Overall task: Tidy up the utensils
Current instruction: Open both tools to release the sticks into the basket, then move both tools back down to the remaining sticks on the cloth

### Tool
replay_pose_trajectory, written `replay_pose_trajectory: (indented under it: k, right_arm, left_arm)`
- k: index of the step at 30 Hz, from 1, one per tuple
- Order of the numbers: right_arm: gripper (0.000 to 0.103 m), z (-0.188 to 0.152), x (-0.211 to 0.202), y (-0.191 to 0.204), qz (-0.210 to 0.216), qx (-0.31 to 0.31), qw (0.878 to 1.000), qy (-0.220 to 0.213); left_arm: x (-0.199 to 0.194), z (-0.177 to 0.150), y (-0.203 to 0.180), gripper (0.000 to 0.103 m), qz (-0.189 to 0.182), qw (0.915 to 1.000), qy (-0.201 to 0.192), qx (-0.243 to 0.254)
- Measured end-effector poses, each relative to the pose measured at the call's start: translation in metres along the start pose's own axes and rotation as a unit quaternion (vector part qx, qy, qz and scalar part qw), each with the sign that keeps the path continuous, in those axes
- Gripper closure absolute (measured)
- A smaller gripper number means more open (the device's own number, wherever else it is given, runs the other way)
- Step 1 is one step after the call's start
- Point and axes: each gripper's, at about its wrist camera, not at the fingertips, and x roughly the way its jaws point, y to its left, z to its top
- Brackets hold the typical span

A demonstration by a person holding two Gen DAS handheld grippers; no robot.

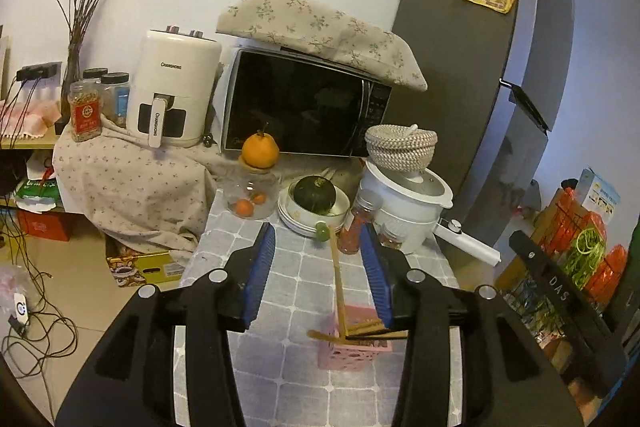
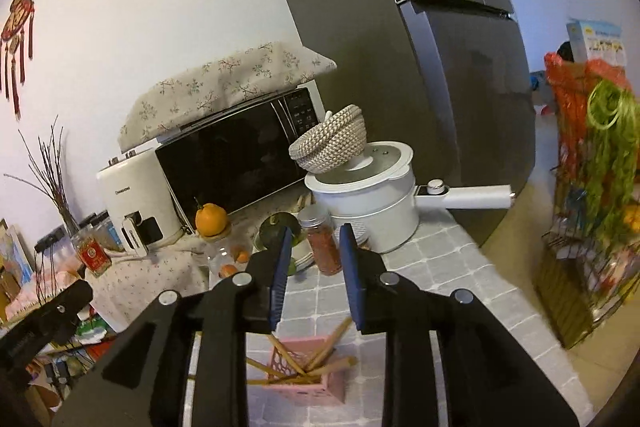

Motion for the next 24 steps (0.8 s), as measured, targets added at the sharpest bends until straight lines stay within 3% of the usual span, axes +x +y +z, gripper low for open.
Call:
replay_pose_trajectory:
  k: [4, 6, 11, 18, 24]
  right_arm:
    - [0.075, -0.004, -0.014, 0.0, -0.015, -0.017, 1.0, 0.008]
    - [0.068, -0.01, -0.022, -0.002, -0.025, -0.022, 0.999, 0.016]
    - [0.061, -0.028, -0.033, -0.009, -0.042, -0.034, 0.998, 0.032]
    - [0.039, -0.047, -0.038, -0.025, -0.067, -0.023, 0.996, 0.062]
    - [0.03, -0.061, -0.037, -0.041, -0.085, -0.008, 0.993, 0.085]
  left_arm:
    - [-0.009, -0.008, -0.01, 0.049, 0.009, 0.9999, -0.001, 0.011]
    - [-0.013, -0.012, -0.014, 0.043, 0.012, 0.9998, -0.004, 0.014]
    - [-0.02, -0.027, -0.024, 0.036, 0.018, 0.9994, 0.003, 0.028]
    - [-0.023, -0.049, -0.033, 0.025, 0.022, 0.9988, 0.02, 0.04]
    - [-0.022, -0.06, -0.038, 0.019, 0.022, 0.9981, 0.031, 0.048]
